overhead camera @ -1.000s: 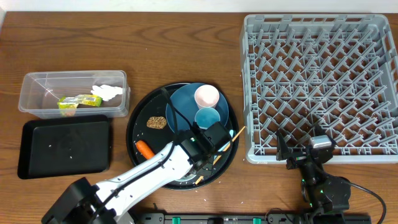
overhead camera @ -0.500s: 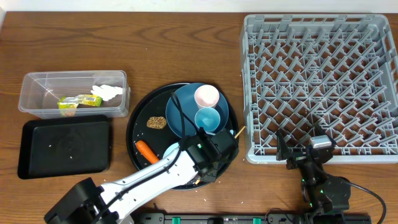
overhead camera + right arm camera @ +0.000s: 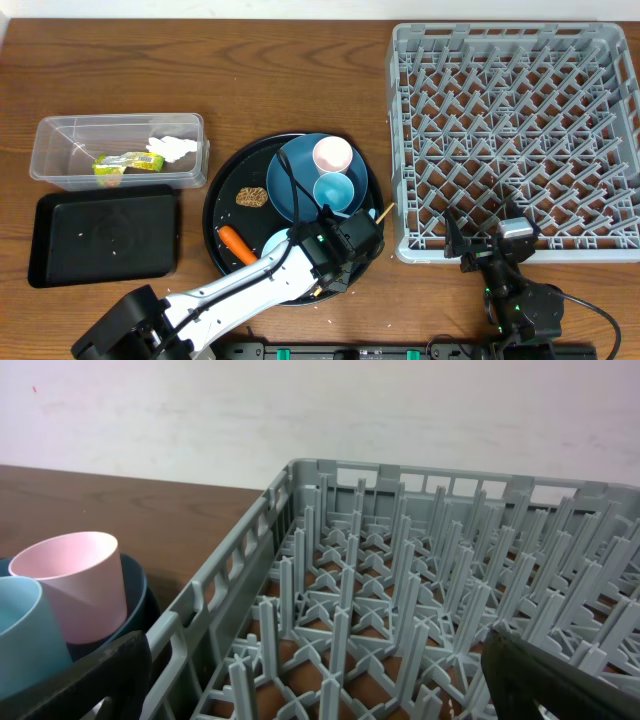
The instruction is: Sort waste into correct bins and load items into the dishwasher rack
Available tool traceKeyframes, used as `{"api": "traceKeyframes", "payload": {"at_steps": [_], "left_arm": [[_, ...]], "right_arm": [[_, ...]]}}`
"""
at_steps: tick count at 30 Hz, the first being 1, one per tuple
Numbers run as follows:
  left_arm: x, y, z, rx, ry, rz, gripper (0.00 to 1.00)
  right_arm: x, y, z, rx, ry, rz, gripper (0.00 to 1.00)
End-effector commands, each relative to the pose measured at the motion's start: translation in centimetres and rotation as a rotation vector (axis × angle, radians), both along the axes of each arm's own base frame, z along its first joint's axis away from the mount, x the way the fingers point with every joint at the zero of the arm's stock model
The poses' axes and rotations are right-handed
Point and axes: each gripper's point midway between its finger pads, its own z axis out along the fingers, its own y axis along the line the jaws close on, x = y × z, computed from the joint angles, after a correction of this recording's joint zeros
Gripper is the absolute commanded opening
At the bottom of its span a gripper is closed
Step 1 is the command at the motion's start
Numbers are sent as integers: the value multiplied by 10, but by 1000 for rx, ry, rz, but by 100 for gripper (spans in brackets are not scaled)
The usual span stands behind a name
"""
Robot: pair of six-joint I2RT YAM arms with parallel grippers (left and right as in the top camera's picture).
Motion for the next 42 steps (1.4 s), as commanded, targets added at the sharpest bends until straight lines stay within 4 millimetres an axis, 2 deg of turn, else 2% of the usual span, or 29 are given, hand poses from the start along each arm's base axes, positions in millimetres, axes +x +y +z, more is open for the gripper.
{"api": "traceKeyframes", "payload": {"at_steps": [1, 18, 20, 22, 42], "left_arm": [[4, 8, -4, 43, -32, -8, 27], [3, 10, -16, 34, -39, -10, 27], [2, 11, -20, 32, -41, -10, 31], [1, 13, -23, 33, -40, -10, 32], [4, 15, -23, 42, -57, 12, 31]], "right_arm": [[0, 2, -1, -7, 0, 11, 99], [0, 2, -1, -7, 0, 11, 99], [0, 2, -1, -7, 0, 11, 99], [0, 2, -1, -7, 0, 11, 99], [0, 2, -1, -7, 0, 11, 99]]}}
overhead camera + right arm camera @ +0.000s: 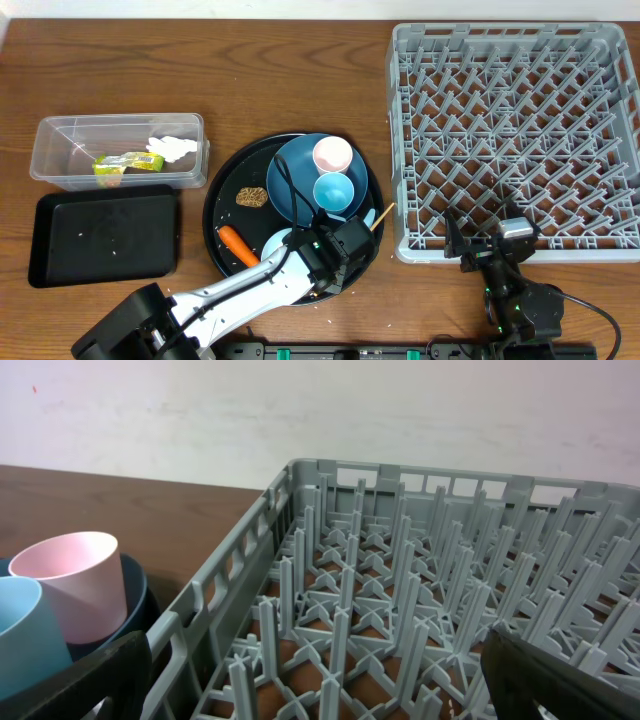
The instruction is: Sort waste into correct bins and load items into the dishwasher rack
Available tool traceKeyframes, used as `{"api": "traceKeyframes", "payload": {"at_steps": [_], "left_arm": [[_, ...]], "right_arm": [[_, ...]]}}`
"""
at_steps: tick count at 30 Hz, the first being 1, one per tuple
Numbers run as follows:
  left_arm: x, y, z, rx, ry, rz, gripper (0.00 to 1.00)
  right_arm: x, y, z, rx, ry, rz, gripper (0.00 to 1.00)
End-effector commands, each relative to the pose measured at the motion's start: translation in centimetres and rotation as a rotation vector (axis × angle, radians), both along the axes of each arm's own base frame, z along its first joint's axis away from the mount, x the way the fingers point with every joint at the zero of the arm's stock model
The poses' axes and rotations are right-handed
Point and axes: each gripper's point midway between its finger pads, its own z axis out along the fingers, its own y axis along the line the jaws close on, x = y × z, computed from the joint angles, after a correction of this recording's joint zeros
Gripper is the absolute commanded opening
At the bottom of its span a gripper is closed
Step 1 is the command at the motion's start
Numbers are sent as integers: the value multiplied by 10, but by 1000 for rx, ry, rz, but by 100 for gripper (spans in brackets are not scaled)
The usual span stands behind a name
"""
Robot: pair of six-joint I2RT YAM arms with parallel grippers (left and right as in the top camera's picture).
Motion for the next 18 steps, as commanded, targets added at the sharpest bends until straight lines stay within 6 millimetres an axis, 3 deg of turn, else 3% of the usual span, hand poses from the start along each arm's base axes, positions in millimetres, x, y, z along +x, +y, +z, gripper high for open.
{"api": "traceKeyframes", "payload": {"at_steps": [1, 3, 9, 12, 18], "left_arm": [[1, 5, -3, 24, -11, 9, 25], [1, 5, -3, 24, -10, 9, 19], [-1, 7, -3, 33, -5, 8, 19], [-2, 10, -3, 43, 2, 8, 6], [-2, 9, -2, 41, -1, 8, 6]], "right_arm": [[0, 2, -1, -7, 0, 11, 99], [0, 2, -1, -7, 0, 11, 99], [0, 2, -1, -7, 0, 11, 99], [0, 2, -1, -7, 0, 11, 99], [0, 2, -1, -7, 0, 11, 99]]}}
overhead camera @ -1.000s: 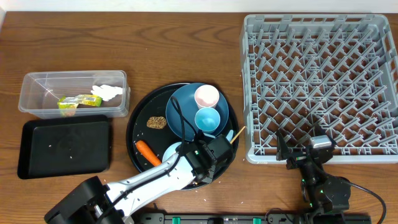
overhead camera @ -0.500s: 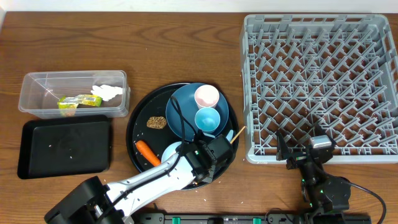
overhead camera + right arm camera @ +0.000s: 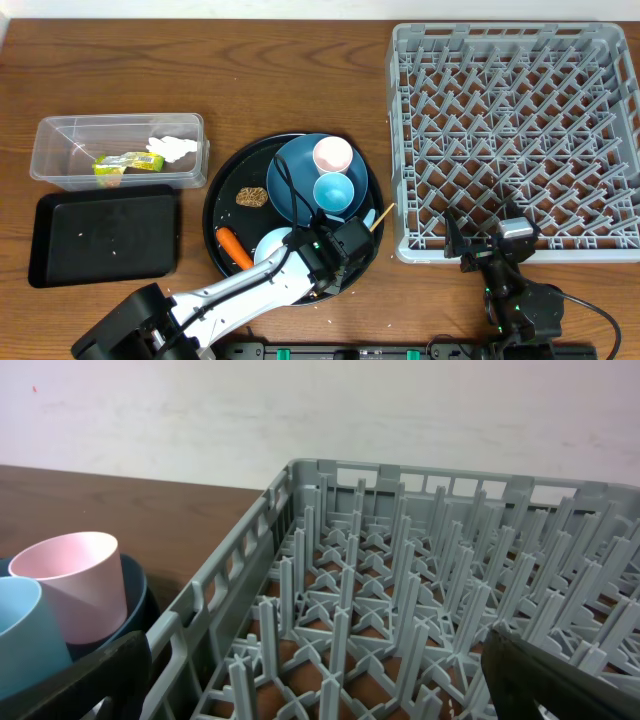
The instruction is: Sort waste into correct bins and load items into the dishwasher rack
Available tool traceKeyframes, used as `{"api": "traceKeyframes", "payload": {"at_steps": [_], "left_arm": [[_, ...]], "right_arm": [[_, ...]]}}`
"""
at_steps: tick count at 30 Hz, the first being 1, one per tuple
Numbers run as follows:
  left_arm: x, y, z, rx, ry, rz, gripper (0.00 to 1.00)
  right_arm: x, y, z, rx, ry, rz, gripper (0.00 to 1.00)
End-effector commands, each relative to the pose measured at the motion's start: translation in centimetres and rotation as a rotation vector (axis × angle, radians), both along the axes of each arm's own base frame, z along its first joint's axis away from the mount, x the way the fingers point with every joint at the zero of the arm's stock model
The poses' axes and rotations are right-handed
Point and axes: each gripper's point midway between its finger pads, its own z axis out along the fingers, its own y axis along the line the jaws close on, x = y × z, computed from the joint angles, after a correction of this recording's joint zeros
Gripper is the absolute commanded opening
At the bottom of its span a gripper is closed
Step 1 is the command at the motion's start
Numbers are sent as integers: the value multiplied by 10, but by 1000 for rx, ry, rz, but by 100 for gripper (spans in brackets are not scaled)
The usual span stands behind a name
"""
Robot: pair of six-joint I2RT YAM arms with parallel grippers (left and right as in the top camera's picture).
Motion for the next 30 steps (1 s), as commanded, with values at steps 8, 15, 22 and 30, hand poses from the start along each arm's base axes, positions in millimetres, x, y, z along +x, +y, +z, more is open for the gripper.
{"api": "traceKeyframes", "payload": {"at_steps": [8, 15, 22, 30], "left_arm": [[7, -2, 15, 12, -20, -55, 6], [26, 2, 52, -14, -51, -37, 6], [40, 19, 77, -40, -90, -16, 6], [65, 64, 100, -48, -147, 54, 6]], "right_arm": [[0, 2, -1, -7, 0, 11, 99], [0, 2, -1, -7, 0, 11, 99], [0, 2, -1, -7, 0, 11, 99], [0, 2, -1, -7, 0, 11, 99]]}}
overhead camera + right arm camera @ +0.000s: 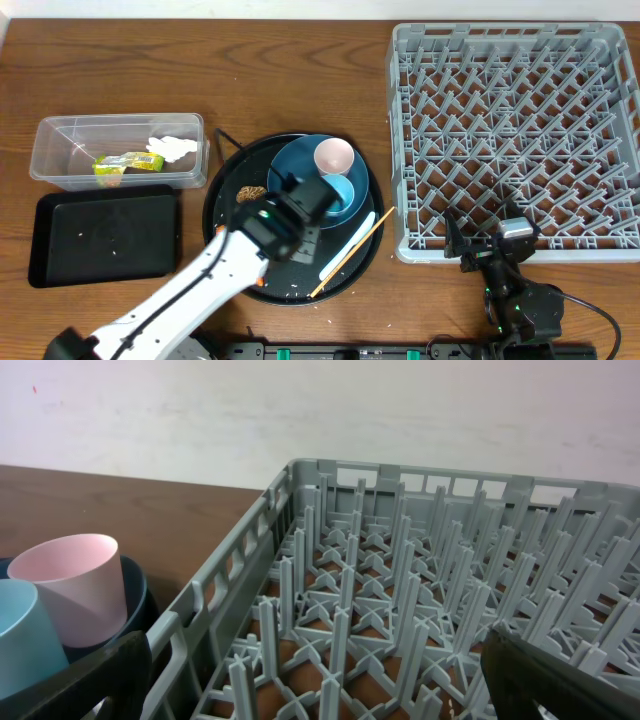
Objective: Sort waste into correct bins and load items into the dishwasher rack
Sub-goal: 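Carry the rice bowl left and tip the rice onto the black tray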
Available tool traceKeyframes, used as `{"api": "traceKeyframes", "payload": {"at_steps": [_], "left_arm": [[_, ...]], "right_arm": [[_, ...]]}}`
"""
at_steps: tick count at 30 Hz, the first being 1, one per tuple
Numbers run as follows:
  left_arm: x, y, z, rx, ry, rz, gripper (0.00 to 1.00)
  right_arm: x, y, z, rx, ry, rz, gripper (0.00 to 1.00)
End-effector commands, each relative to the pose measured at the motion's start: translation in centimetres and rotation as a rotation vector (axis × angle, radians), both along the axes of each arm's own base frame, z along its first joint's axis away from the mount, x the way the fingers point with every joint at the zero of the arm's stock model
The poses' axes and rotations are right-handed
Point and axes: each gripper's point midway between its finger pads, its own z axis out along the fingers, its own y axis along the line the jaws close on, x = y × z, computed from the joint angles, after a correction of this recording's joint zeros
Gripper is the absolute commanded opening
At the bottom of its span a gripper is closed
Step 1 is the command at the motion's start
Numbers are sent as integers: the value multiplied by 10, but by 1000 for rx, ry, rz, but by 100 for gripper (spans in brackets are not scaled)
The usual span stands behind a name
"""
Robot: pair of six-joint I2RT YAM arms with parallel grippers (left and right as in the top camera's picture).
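Note:
A black round tray (213, 205) holds a blue plate (292, 163) with a pink cup (334, 156) (75, 582) and a blue cup (343, 192) (14, 632). My left gripper (303, 203) hangs over the plate, right beside the blue cup; its fingers are hidden from above. A pale spoon (347, 244) and a wooden chopstick (352, 252) lie at the tray's right. A brown food scrap (249, 192) peeks out by the arm. No carrot shows. My right gripper (483, 233) (320, 695) stands open at the front edge of the grey rack (510, 38) (330, 468).
A clear bin (55, 178) at the left holds a green wrapper (125, 163) and a white tissue (173, 148). In front of it lies a black rectangular tray (105, 240). The rack fills the right side of the table.
My left gripper has moved from the tray's lower right up and left over the blue plate. Spoon and chopstick now lie uncovered; the carrot no longer shows. The blue cup has shifted slightly.
At all three earlier moments my left gripper stayed low over the tray's lower right by the chopstick, with the carrot lying at the tray's lower left. Now it is over the plate and the arm covers the carrot's spot. The right arm has stayed still.

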Motion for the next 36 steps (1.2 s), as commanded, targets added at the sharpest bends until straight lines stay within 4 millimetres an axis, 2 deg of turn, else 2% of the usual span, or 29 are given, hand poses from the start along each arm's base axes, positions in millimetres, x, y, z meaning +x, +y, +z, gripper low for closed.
{"api": "traceKeyframes", "payload": {"at_steps": [1, 6, 12, 21, 27, 31, 36], "left_arm": [[20, 23, 24, -17, -80, 33, 6], [39, 72, 48, -34, -165, 140, 6], [51, 143, 67, -11, -256, 330, 6], [74, 193, 83, -290, -347, 544, 6], [78, 232, 97, -448, -437, 657, 6], [70, 259, 82, -448, -418, 752, 6], [79, 266, 69, -560, -429, 755, 6]], "right_arm": [[0, 2, -1, -7, 0, 11, 99], [0, 2, -1, -7, 0, 11, 99], [0, 2, -1, -7, 0, 11, 99], [0, 2, -1, -7, 0, 11, 99], [0, 2, -1, -7, 0, 11, 99], [0, 2, -1, -7, 0, 11, 99], [0, 2, -1, -7, 0, 11, 99]]}}
